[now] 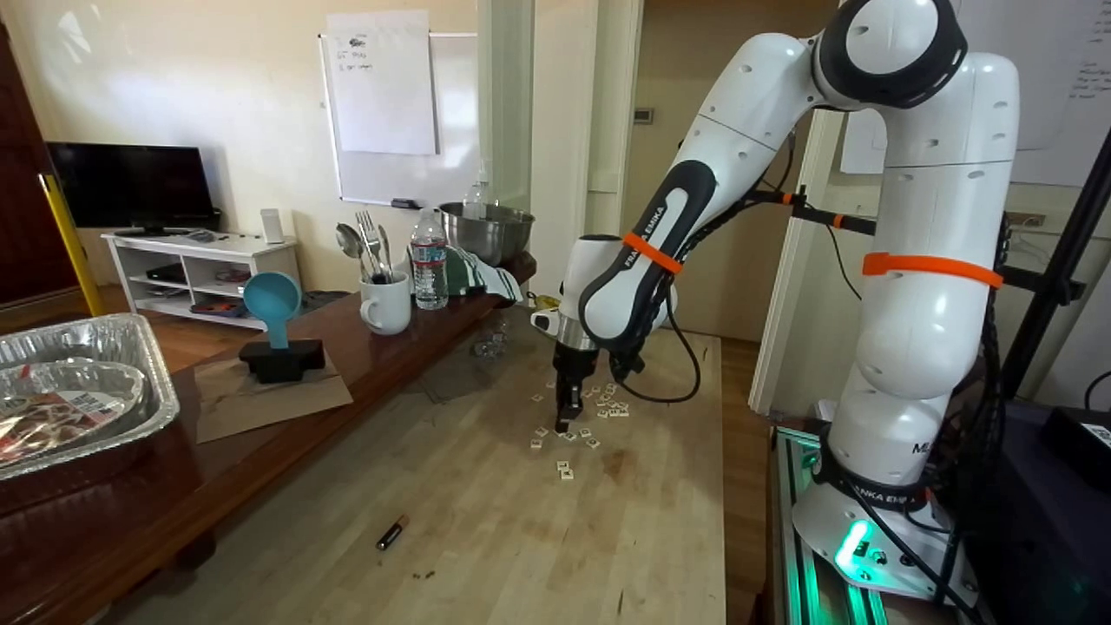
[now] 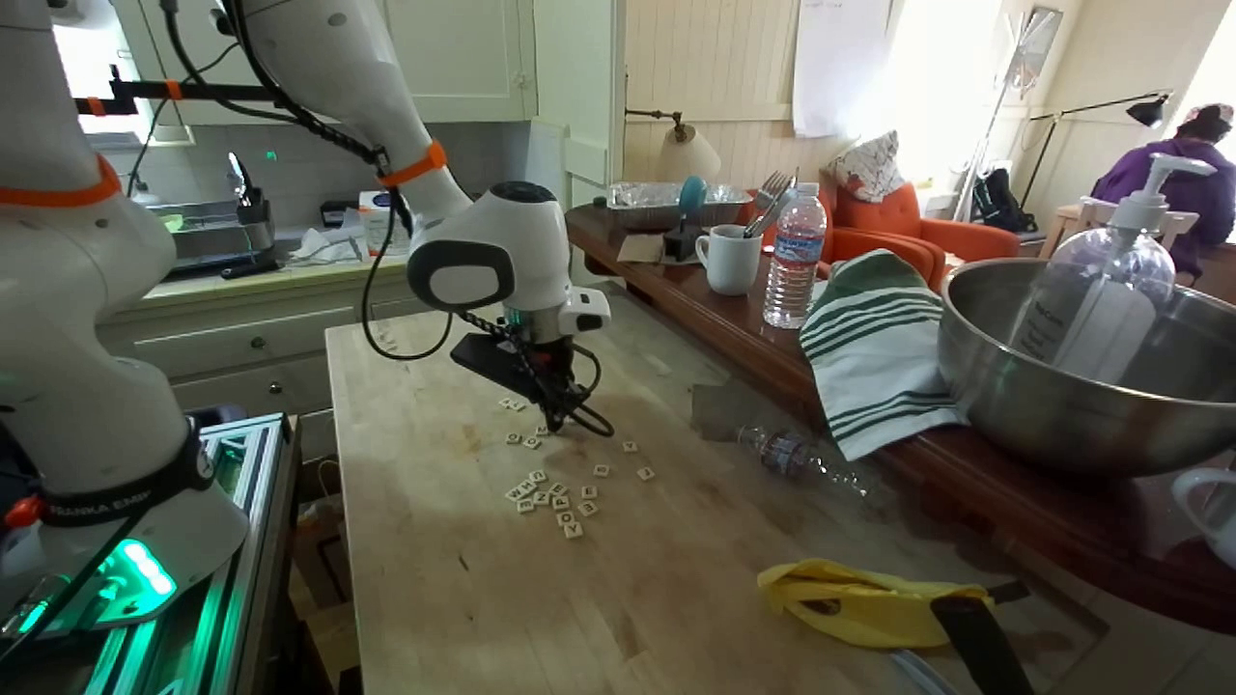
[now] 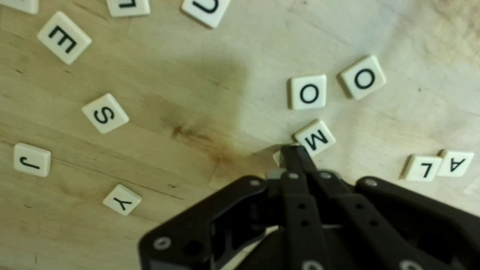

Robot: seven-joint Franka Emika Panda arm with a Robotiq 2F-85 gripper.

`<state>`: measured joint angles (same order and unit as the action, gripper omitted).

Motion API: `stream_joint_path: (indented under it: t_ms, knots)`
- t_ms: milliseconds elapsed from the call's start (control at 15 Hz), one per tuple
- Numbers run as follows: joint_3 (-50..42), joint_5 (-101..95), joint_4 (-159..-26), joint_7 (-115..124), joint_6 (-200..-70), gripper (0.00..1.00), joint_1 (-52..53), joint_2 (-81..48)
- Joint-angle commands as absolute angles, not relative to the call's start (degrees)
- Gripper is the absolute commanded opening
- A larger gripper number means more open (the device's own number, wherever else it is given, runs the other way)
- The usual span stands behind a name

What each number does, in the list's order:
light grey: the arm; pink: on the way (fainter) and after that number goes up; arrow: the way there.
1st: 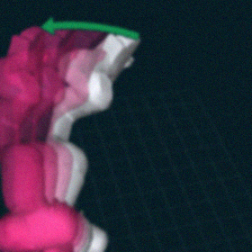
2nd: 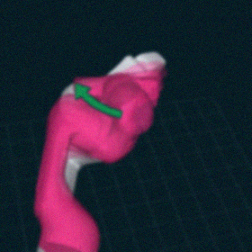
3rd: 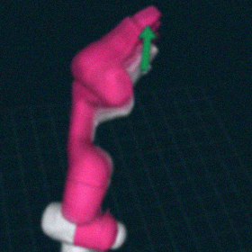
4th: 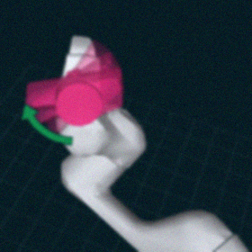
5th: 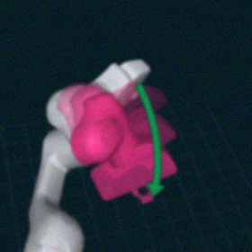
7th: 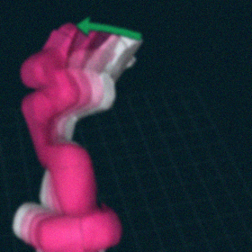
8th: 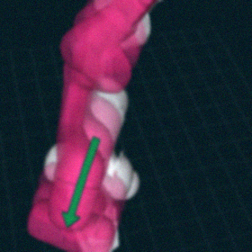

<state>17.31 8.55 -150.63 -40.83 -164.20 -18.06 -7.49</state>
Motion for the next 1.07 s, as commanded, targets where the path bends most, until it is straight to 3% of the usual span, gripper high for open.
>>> stream_joint_path:
  t_ms: [0,1000]
  knots:
    - [13.2,9.6,-154.3,-43.4,-162.8,0.00,-12.8,-8.8]
    - [11.2,15.8,-156.1,-52.3,-165.3,0.00,-5.3,-8.1]
